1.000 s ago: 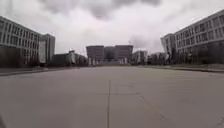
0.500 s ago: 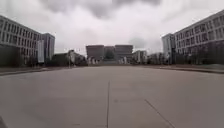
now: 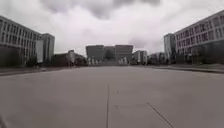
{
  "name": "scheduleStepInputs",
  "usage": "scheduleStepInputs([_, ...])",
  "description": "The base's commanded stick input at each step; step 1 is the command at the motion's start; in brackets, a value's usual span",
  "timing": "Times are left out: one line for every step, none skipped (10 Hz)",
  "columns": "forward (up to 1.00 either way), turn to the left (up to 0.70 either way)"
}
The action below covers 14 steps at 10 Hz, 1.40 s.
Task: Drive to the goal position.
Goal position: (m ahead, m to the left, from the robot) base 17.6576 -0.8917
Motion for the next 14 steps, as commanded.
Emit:
scheduleStepInputs([0.60,0.01])
scheduleStepInputs([0.60,0.01])
scheduleStepInputs([0.60,0.01])
scheduleStepInputs([0.60,0.01])
scheduleStepInputs([0.60,0.01])
scheduleStepInputs([0.60,0.01])
scheduleStepInputs([0.60,0.01])
scheduleStepInputs([0.60,0.01])
scheduleStepInputs([0.60,0.01])
scheduleStepInputs([0.60,0.01])
scheduleStepInputs([0.60,0.01])
scheduleStepInputs([0.60,0.01])
scheduleStepInputs([0.60,0.01])
scheduleStepInputs([0.60,0.01])
